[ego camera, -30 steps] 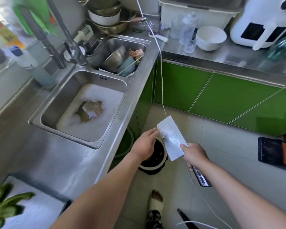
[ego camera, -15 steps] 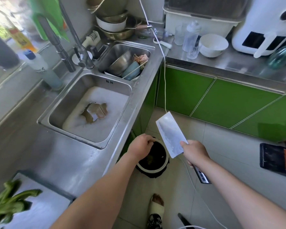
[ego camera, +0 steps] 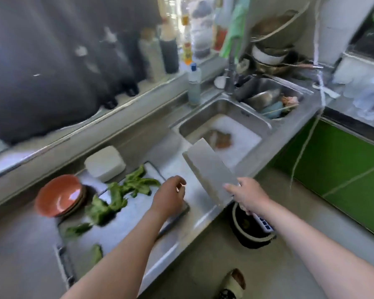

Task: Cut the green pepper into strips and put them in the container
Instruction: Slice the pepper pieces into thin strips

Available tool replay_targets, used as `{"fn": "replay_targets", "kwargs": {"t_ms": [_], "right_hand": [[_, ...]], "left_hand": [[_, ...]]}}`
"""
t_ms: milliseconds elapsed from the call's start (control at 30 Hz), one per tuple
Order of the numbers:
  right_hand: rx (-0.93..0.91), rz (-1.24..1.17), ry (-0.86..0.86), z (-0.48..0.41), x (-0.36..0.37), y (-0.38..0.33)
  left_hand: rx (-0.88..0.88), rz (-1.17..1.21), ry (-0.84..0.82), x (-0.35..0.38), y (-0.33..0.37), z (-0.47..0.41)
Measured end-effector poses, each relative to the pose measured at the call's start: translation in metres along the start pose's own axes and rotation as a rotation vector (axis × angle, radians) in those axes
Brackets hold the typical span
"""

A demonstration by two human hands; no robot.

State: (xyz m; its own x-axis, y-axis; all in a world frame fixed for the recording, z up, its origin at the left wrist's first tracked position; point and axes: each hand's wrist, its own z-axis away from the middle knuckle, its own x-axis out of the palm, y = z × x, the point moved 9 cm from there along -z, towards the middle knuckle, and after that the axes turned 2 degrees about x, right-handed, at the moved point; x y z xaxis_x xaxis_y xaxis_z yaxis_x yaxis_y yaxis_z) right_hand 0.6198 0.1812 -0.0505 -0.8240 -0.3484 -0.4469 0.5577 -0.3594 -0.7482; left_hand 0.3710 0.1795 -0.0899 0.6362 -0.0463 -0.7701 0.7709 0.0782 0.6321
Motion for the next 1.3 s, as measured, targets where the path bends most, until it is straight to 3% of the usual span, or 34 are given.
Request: {"fn": "replay_targets", "kwargs": {"t_ms": [300, 367, 567, 767, 933, 1067, 1200, 1300], "right_hand": [[-0.15, 0.224, -0.303, 0.025, 0.194, -0.078], [-0.155, 0.288, -0.347, 0.031, 0.22, -0.085], [-0.215, 0.435, -0.457, 0.039, 0.268, -0.094], [-0.266, 0.534, -0.503, 0.038, 0.286, -0.093], [-0.283, 0.574, -0.502, 0.033, 0.286, -0.092], [-0.276, 0.585, -0.493, 0.027, 0.287, -0.089], [-0.282, 0.572, -0.494, 0.025, 0.292, -0.091], [-0.296, 0.56, -0.491, 0.025, 0.295, -0.093]], "left_hand": [[-0.324, 0.031, 0.375, -0.132, -0.167, 0.159], [-0.383, 0.0, 0.364, -0.138, -0.191, 0.187], [-0.436, -0.068, 0.064, -0.108, -0.222, 0.232], [-0.603, -0.089, 0.171, -0.102, -0.225, 0.25], [-0.592, -0.186, 0.257, -0.101, -0.207, 0.252], [-0.385, -0.154, 0.396, -0.104, -0.196, 0.257], [-0.213, -0.148, 0.356, -0.093, -0.182, 0.25], [-0.269, -0.093, 0.352, -0.092, -0.182, 0.242]]}}
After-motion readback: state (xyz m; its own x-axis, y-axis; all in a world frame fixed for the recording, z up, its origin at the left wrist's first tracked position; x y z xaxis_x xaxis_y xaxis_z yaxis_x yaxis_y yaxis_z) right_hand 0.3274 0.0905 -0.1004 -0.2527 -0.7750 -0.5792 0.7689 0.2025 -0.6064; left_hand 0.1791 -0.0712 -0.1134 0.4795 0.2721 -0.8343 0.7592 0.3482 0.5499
